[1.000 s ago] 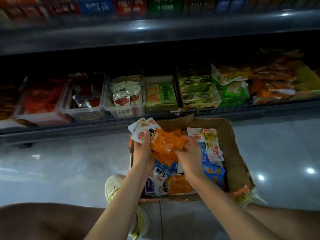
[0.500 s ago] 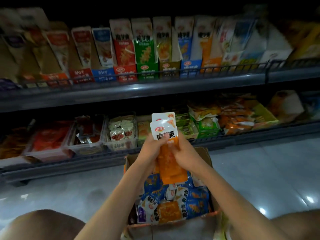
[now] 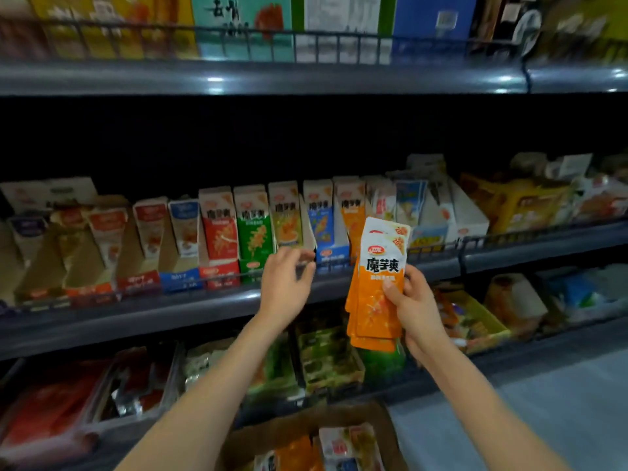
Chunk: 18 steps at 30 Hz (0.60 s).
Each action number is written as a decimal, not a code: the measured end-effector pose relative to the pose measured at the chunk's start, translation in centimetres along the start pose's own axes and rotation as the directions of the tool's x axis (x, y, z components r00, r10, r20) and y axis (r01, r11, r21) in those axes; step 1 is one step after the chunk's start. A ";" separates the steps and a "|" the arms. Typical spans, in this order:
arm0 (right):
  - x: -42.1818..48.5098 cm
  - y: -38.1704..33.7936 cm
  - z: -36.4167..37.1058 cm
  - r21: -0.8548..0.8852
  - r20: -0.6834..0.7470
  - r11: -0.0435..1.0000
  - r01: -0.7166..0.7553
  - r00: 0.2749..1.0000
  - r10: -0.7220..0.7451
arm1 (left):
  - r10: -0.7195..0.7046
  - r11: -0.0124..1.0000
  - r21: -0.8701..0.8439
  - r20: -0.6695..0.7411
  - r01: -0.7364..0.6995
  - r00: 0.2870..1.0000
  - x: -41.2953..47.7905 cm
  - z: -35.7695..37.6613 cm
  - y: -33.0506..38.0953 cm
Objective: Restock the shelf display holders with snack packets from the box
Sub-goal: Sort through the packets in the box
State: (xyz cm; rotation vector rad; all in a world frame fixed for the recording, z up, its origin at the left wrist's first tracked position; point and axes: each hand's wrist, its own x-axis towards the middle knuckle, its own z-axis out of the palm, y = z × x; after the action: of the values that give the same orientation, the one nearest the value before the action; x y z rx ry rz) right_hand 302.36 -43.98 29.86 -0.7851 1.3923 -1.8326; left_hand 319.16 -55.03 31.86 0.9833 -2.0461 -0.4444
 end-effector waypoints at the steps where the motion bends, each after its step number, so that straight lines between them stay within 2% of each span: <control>1: 1.4 -0.7 0.1 0.001 -0.018 1.000 0.028 0.999 -0.028 | 0.052 0.996 0.078 -0.013 -0.051 0.999 1.4 0.5 0.0; 5: 7.3 -2.7 1.0 -0.015 -0.074 0.991 0.133 0.988 -0.134 | 0.207 0.928 0.323 -0.029 -0.187 0.978 7.1 2.9 -1.2; 9: 12.7 -4.4 2.1 -0.052 -0.080 0.962 0.267 0.959 -0.270 | 0.183 0.860 0.471 0.072 -0.195 0.980 10.8 4.9 -2.5; 14: 17.9 -4.5 3.1 -0.162 -0.098 0.916 0.367 0.918 -0.384 | 0.180 0.831 0.503 0.161 -0.238 0.970 11.1 7.3 -4.6; 18: 19.6 -2.4 4.4 -0.200 -0.048 0.911 0.360 0.925 -0.376 | 0.144 0.915 0.361 0.127 -0.181 0.981 11.6 7.4 -5.0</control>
State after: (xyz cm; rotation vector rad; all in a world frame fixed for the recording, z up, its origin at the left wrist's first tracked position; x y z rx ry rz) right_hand 294.17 -61.94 34.29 -1.1443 1.5715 -2.0572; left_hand 311.44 -67.40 30.29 1.0124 -2.3331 -0.0127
